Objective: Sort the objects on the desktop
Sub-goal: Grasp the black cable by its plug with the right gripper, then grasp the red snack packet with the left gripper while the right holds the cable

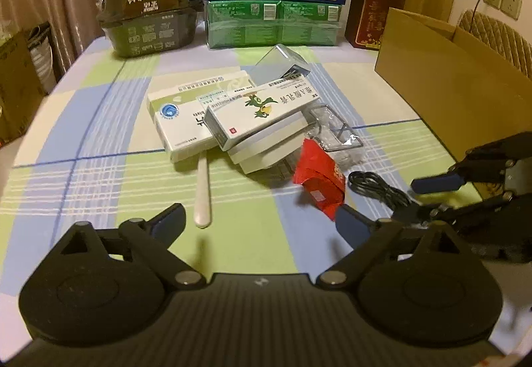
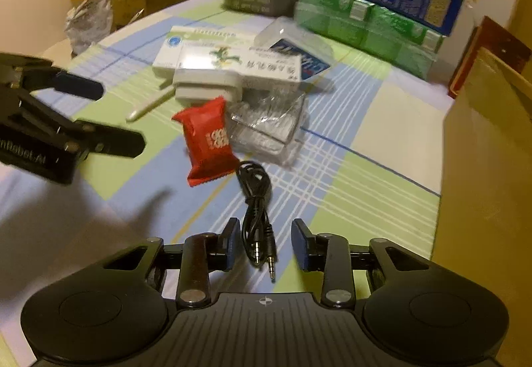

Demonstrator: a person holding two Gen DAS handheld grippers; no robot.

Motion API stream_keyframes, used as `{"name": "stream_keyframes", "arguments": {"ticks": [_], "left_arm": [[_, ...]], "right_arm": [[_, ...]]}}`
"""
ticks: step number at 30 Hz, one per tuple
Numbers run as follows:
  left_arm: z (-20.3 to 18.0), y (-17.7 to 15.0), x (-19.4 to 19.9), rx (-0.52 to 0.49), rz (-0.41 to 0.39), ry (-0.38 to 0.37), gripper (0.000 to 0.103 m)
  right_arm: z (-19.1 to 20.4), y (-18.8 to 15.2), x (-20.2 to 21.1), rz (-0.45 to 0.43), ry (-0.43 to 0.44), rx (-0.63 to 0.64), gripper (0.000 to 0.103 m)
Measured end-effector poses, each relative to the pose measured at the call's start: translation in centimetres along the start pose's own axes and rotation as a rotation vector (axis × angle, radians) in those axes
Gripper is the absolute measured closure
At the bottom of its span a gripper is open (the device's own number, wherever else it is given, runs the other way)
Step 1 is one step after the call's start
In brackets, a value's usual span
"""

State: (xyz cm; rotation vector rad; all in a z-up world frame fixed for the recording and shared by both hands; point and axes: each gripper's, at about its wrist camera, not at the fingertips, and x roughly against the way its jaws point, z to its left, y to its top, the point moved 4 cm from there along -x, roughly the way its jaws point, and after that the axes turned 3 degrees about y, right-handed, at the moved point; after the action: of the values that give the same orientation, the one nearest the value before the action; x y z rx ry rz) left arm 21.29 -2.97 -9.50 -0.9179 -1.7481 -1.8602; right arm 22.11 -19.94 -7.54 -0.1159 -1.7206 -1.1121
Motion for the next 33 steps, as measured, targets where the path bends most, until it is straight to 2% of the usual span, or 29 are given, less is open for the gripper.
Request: {"name": "stream_keyframes", "arguments": {"ticks": [3,5,12,14,25,27,29,33], "left_arm": [[-0.2,0.1,-0.5,0.005,-0.003,-0.021,0.012],[-0.3,0.1,-0.7,0.008,-0.010,-0.033,0.014],[-1.0,0.3,-1.6,0.041,-0.003,-0.082,0.015],[-1.3,0.6,-2.1,0.046,-0.003,-0.093,0.019],[-3.0,1.7,-5.3,0.086,0.023,-0.128,0.058],[-3.2,1.7,-5.4,0.084,0.026,-0.131,0.063],[-3.2,1.6,-5.4,0.084,0.031,-0.134,0.074],[-2.8,1.3,-4.6,0.101,0.038,-0.138,0.085]], "right_arm": [[0.1,0.3,-0.3,0.000,0.006,0.009,0.076],[-0.1,0.4,-0.5,0.002,0.009,0.003,0.087],[-1.3,0.8,0.4,-0.015,-0.028,-0.074,0.090],[-1.8,1.0,0.7,-0.024,-0.049,-0.099,0.090],[-3.2,0.9,1.1,-0.021,-0.079,-0.164,0.090],[-3.3,0.9,1.0,-0.019,-0.072,-0.172,0.090],[-3.3,0.9,1.1,-0.018,-0.065,-0.180,0.090],[-3.2,0.9,1.4,-0.025,-0.055,-0.193,0.090]]}}
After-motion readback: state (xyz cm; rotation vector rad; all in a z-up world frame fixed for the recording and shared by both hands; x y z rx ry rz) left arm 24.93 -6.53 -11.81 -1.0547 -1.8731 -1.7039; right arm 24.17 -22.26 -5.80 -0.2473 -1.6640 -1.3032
